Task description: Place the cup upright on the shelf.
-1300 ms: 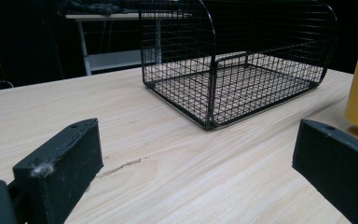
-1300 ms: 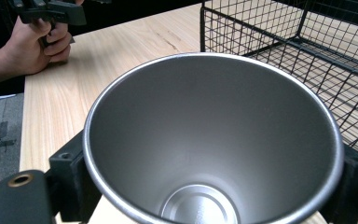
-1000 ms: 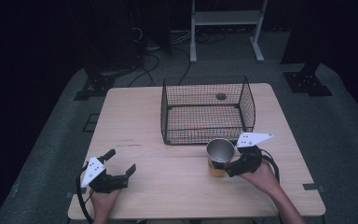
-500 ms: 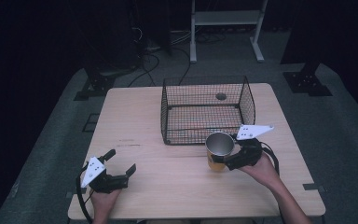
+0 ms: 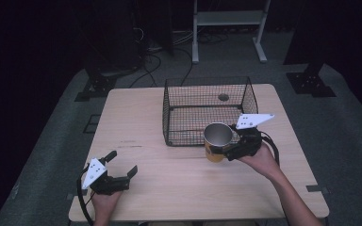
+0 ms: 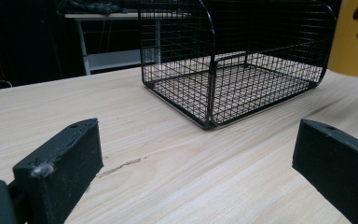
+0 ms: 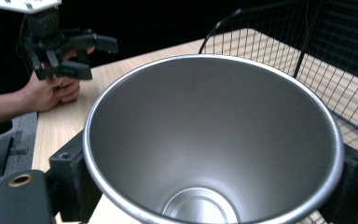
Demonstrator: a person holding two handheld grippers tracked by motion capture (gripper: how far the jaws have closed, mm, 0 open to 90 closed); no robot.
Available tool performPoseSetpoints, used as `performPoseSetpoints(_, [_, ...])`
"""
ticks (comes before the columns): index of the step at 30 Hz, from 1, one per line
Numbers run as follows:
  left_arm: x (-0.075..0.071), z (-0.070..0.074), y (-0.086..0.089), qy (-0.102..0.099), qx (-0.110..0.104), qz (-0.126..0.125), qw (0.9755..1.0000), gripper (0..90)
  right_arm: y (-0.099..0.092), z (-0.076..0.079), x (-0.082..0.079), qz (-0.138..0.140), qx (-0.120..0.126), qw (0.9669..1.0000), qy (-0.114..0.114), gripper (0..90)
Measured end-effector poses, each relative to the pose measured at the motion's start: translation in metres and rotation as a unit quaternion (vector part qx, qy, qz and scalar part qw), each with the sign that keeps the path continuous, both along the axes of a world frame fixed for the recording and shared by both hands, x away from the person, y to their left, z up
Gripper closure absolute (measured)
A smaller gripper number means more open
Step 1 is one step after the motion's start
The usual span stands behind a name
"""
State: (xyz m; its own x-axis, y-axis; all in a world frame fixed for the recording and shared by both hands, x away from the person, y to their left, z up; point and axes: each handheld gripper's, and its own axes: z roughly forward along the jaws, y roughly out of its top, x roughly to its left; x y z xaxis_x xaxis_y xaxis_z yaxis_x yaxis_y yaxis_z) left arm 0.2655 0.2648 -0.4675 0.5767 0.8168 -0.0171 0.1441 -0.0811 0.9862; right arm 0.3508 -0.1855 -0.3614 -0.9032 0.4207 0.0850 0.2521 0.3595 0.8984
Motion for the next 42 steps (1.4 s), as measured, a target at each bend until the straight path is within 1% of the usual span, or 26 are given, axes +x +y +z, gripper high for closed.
performPoseSetpoints(5, [0.000, 0.000, 0.000, 0.000, -0.001, 0.000, 1.0000, 0.8, 0.005, 0.013, 0.010, 0.005, 0.011, 0.9999, -0.001, 12.2])
performPoseSetpoints(11, [0.000, 0.000, 0.000, 0.000, -0.001, -0.001, 1.0000, 0.9, 0.016, 0.025, 0.023, 0.011, 0.004, 0.9999, -0.009, 12.2])
performPoseSetpoints(16, [0.000, 0.000, 0.000, 0.000, -0.002, -0.002, 1.0000, 0.8, 0.024, 0.032, 0.034, 0.018, 0.004, 0.9998, -0.008, 12.2])
performPoseSetpoints(21, [0.000, 0.000, 0.001, 0.000, -0.003, -0.002, 1.0000, 0.8, 0.029, 0.036, 0.047, 0.020, 0.002, 0.9998, -0.002, 12.2])
performPoseSetpoints(25, [0.000, 0.000, 0.000, -0.001, -0.003, -0.004, 1.0000, 0.8, 0.033, 0.037, 0.058, 0.026, 0.004, 0.9996, 0.008, 12.2])
performPoseSetpoints(36, [0.000, 0.000, 0.000, 0.000, -0.003, -0.004, 1.0000, 0.8, 0.040, 0.045, 0.077, 0.030, -0.001, 0.9995, 0.014, 12.2])
performPoseSetpoints(42, [0.000, 0.000, 0.000, 0.001, -0.003, -0.004, 1.0000, 0.8, 0.046, 0.048, 0.085, 0.031, -0.012, 0.9993, 0.016, 12.2])
